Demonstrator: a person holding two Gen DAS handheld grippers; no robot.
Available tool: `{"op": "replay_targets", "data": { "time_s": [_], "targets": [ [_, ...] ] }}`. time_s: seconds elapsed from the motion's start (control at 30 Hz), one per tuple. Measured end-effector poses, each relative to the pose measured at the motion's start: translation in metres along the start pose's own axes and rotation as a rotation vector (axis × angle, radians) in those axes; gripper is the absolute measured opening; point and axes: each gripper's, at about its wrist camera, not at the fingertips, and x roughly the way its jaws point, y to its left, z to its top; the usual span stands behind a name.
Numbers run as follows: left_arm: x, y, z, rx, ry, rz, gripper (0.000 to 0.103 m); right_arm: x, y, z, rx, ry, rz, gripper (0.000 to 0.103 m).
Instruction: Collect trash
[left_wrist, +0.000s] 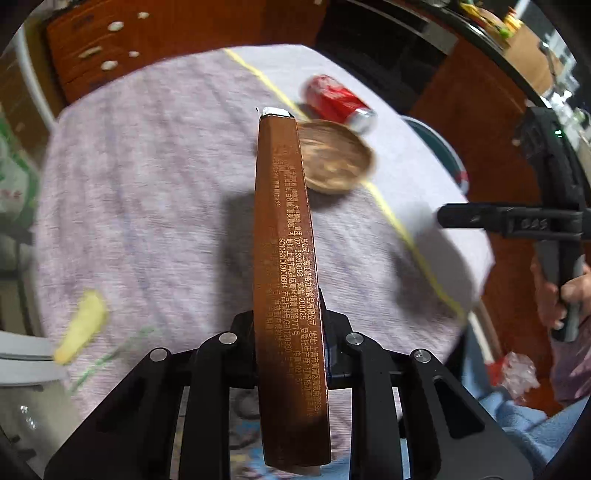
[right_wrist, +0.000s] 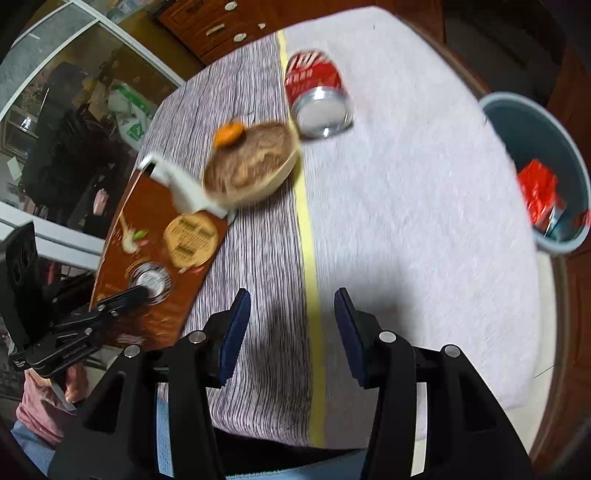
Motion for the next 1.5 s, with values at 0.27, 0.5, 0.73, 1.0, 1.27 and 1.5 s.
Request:
{"op": "replay_targets", "data": {
  "time_s": [0.27, 0.5, 0.73, 1.0, 1.27, 1.5],
  "targets": [
    [0.025, -0.005, 0.025, 0.049, 0.036, -0.025, 0.024, 0.002, 0.012, 0.058, -0.020, -0.063, -0.084, 0.047],
    [0.038, 0.008, 0.042, 0.038, 0.012, -0.018, 0.018, 0.009, 0.002, 0.090, -0.039, -0.089, -0.145, 0.060],
    [0.009, 0.038, 0.070, -0.018, -0.077, 0.005, 0.018, 0.039, -0.009, 0.135, -0.053, -0.088, -0.175, 0.067],
    [0.021, 0.033, 0.117, -0.020, -0.109, -0.009, 0.018, 0.073, -0.013, 0.159, -0.050, -0.053, -0.128, 0.067],
    [0.020, 0.010, 0.150, 0.004, -0.144, -0.021, 0.018, 0.060, -0.016, 0.149, -0.056, -0.084, -0.125, 0.055],
    [0.015, -0.040, 0.173, 0.083, -0.175, -0.051, 0.018, 0.000, -0.048, 0.133, 0.017, -0.177, -0.109, 0.055]
  ]
}}
